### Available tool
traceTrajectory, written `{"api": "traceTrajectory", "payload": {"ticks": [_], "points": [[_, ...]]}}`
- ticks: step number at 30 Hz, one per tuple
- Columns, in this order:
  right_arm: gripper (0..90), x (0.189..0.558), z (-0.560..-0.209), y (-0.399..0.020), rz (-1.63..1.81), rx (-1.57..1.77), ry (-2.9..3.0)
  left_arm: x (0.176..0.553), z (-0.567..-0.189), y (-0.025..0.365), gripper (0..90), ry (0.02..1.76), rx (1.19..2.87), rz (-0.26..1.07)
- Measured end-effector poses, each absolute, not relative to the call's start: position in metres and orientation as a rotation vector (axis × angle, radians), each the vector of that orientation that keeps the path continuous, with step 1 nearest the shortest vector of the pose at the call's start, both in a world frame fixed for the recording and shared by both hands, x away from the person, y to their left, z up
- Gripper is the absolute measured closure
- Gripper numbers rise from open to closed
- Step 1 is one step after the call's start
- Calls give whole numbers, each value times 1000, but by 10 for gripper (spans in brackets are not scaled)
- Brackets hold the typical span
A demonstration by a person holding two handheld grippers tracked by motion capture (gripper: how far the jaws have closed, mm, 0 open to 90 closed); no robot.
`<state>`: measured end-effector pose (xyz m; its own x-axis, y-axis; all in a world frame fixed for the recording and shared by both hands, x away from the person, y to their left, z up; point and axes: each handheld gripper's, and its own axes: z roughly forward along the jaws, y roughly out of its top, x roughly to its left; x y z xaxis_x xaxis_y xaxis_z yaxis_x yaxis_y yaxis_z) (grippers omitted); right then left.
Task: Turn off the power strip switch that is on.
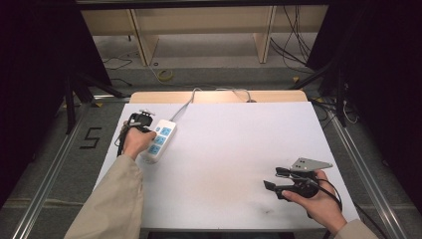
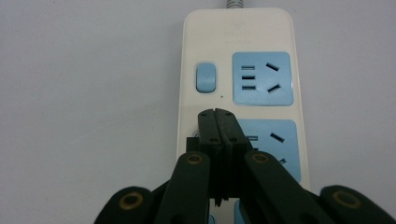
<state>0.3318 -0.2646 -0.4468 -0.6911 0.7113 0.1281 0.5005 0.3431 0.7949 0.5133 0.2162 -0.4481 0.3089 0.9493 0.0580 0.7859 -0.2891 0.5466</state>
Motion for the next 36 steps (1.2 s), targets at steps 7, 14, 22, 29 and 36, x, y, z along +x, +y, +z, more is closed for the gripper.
{"api": "traceTrajectory", "payload": {"ticks": [7, 14, 22, 29, 36], "points": [[307, 332, -446, -265, 1274, 1095, 2361, 514, -447, 215, 900, 1551, 2170, 522], [307, 331, -446, -265, 1273, 1092, 2363, 515, -447, 216, 900, 1556, 2163, 513], [307, 331, -446, -265, 1275, 1095, 2361, 515, -447, 216, 900, 1551, 2171, 509], [307, 331, -446, -266, 1285, 1094, 2359, 516, -447, 215, 900, 1551, 2190, 521], [307, 331, -446, -266, 1286, 1094, 2363, 514, -447, 216, 900, 1551, 2205, 529]]}}
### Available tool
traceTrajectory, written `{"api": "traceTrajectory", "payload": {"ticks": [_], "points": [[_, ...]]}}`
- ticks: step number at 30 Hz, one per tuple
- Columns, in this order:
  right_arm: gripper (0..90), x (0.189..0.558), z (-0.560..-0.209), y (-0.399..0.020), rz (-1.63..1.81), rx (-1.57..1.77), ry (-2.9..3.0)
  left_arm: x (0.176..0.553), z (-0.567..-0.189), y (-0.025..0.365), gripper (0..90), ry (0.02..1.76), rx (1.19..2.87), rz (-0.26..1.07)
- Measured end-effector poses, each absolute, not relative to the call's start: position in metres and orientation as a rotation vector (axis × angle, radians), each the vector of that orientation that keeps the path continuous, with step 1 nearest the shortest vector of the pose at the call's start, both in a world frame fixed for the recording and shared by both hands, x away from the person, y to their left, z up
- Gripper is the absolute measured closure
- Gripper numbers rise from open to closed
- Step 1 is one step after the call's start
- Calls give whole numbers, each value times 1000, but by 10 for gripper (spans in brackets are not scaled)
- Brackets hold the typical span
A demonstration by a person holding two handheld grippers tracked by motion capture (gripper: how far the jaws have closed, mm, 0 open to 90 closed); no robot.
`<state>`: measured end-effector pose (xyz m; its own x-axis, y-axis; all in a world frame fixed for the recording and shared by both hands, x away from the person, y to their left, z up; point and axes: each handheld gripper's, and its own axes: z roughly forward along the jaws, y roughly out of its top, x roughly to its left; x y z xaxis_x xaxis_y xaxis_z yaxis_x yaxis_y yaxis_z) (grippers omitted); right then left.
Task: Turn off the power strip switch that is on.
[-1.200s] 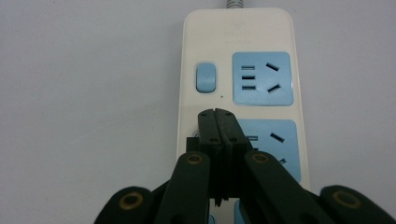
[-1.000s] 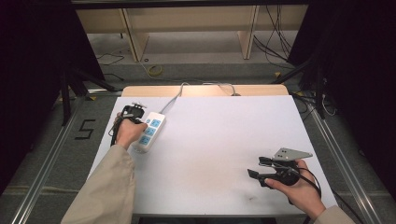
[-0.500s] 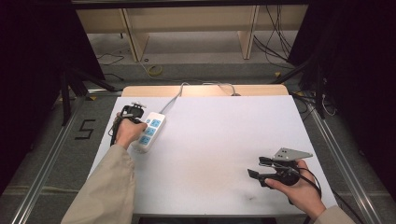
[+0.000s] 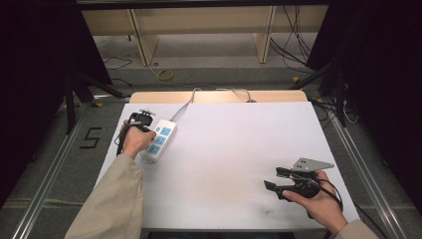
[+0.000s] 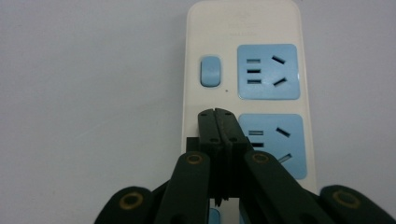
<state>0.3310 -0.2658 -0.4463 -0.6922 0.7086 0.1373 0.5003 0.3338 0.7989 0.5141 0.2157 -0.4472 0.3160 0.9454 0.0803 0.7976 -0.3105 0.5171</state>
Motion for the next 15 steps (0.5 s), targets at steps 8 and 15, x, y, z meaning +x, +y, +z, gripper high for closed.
{"api": "traceTrajectory", "payload": {"ticks": [8, 15], "points": [[307, 332, -447, -265, 1285, 1098, 2364, 515, -447, 217, 900, 1553, 2202, 516], [307, 332, -447, -264, 1281, 1094, 2368, 513, -447, 220, 900, 1568, 2207, 493]]}}
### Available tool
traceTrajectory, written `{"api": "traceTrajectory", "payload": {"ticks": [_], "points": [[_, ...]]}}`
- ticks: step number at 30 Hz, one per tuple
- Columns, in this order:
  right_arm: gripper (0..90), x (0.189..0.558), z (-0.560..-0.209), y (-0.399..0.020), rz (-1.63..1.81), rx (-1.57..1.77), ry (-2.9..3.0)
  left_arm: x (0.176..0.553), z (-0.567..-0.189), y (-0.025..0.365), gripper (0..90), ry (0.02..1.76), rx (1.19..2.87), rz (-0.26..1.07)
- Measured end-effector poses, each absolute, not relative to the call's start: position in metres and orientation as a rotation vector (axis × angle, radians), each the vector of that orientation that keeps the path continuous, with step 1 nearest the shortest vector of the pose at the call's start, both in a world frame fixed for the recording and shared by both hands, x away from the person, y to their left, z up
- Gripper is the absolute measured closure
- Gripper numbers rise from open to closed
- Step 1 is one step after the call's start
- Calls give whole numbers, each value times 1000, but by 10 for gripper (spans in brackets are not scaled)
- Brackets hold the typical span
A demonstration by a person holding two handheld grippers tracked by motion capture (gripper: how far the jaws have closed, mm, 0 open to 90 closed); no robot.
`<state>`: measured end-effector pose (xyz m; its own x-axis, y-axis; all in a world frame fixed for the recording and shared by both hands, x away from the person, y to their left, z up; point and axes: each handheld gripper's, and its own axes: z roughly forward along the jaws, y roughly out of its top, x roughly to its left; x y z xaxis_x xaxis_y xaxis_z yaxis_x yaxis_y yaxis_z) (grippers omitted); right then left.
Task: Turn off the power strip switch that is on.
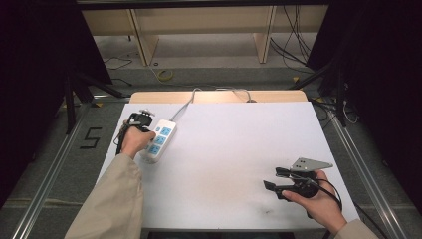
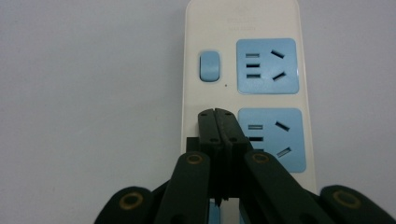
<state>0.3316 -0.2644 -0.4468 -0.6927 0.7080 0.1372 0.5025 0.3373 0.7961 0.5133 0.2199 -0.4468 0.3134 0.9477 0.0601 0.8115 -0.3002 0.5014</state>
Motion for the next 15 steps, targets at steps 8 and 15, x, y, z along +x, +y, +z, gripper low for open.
{"api": "traceTrajectory", "payload": {"ticks": [8, 15], "points": [[307, 332, -447, -264, 1283, 1094, 2369, 513, -447, 217, 900, 1551, 2242, 522], [308, 333, -447, -263, 1283, 1088, 2373, 514, -446, 218, 900, 1544, 2247, 513]]}}
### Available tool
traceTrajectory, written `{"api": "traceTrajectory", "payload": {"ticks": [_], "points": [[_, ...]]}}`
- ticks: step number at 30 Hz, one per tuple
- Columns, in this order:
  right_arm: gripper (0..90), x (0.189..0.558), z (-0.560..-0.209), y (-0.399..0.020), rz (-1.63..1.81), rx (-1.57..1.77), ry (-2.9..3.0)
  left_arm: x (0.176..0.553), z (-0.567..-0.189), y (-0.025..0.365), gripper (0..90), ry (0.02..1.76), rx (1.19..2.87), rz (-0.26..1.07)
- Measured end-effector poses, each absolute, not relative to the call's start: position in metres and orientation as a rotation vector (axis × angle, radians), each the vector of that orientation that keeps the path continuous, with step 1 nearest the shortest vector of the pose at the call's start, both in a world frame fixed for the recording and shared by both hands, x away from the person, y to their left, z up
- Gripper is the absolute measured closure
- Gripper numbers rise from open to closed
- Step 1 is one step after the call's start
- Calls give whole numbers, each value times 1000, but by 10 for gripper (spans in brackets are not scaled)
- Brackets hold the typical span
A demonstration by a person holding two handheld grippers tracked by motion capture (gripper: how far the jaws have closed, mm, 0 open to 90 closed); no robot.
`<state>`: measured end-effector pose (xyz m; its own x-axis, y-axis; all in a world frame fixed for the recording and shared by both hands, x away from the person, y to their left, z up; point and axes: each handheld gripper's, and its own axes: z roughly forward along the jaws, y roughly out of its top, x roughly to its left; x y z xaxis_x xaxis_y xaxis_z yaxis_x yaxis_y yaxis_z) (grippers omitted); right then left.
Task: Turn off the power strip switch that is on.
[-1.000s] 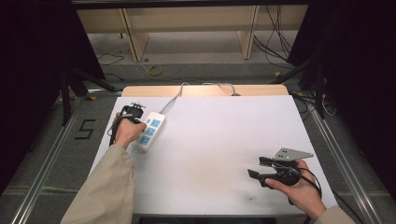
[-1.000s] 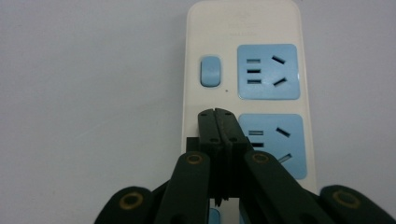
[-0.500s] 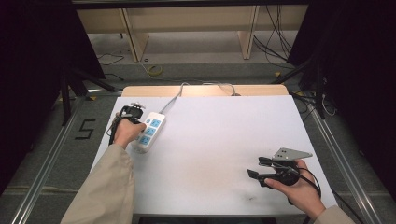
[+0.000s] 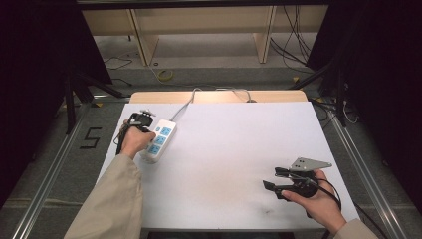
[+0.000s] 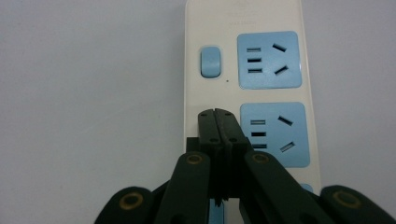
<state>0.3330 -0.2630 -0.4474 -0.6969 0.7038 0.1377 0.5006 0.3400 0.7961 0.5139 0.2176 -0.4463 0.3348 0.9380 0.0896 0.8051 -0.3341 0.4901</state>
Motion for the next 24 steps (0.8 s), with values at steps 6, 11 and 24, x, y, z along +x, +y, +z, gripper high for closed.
{"api": "traceTrajectory", "payload": {"ticks": [6, 11, 24], "points": [[308, 333, -447, -262, 1282, 1091, 2374, 514, -446, 218, 900, 1549, 2241, 512], [308, 333, -447, -262, 1281, 1090, 2375, 513, -446, 216, 900, 1543, 2253, 527], [313, 333, -446, -263, 1279, 1086, 2374, 514, -446, 217, 900, 1539, 2251, 514]]}}
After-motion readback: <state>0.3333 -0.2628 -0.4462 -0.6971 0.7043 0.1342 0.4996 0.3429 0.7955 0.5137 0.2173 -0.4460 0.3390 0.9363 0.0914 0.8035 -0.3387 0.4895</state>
